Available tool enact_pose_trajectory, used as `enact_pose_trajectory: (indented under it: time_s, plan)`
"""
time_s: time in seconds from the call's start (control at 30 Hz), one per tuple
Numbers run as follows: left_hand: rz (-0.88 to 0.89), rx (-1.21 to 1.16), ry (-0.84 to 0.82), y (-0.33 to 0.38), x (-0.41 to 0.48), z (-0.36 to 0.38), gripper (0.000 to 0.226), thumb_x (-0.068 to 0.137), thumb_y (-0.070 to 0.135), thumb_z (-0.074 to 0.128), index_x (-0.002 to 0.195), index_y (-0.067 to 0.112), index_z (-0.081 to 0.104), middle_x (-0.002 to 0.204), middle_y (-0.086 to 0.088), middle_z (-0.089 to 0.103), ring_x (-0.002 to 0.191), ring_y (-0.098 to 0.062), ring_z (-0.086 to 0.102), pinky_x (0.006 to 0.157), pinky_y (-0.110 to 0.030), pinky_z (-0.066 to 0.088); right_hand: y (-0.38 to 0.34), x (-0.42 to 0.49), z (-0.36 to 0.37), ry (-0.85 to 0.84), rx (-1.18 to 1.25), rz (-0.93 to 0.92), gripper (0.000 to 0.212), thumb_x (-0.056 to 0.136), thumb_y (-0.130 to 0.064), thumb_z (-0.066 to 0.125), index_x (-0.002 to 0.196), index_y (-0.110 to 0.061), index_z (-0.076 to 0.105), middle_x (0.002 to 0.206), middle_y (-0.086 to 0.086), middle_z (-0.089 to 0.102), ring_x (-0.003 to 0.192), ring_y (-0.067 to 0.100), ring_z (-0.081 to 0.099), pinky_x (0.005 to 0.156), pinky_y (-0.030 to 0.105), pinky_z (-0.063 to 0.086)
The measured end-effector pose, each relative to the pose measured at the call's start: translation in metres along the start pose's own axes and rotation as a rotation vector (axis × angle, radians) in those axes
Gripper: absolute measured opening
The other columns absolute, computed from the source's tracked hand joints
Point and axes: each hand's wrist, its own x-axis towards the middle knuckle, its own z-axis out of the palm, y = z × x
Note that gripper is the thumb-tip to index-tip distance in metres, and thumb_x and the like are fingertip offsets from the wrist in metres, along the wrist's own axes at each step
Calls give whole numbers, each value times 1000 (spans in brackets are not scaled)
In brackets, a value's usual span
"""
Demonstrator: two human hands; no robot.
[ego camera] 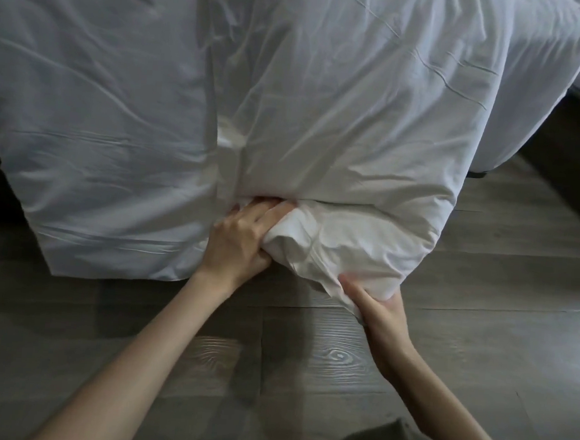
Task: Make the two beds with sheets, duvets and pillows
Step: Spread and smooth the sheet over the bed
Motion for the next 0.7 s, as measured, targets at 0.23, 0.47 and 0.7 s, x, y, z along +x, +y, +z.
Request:
enact_pose_trajectory:
  time_s: [0.23,0.47,0.7]
  plan:
    - [-15,49,-164,6,-5,9,101,60,19,83,146,23,30,141,-5,44,127,-31,44,102,-54,39,-57,2,0,-68,278,75,31,92,-7,59,121,1,60,115,16,69,104,28,68,82,34,58]
    - [-12,24,-111,20,-30,4,115,60,57,75,151,30,10,147,-14,32,140,-35,28,113,-64,19,-105,12,9,-188,618,159,22,81,-4,55,84,0,77,97,13,72,89,18,71,89,28,55]
    - [-76,6,126,19,-4,8,92,67,16,84,142,25,32,114,-11,60,99,-31,60,88,-51,51,-122,17,12,-155,921,255,28,66,12,62,93,15,71,114,26,67,103,35,68,87,42,56]
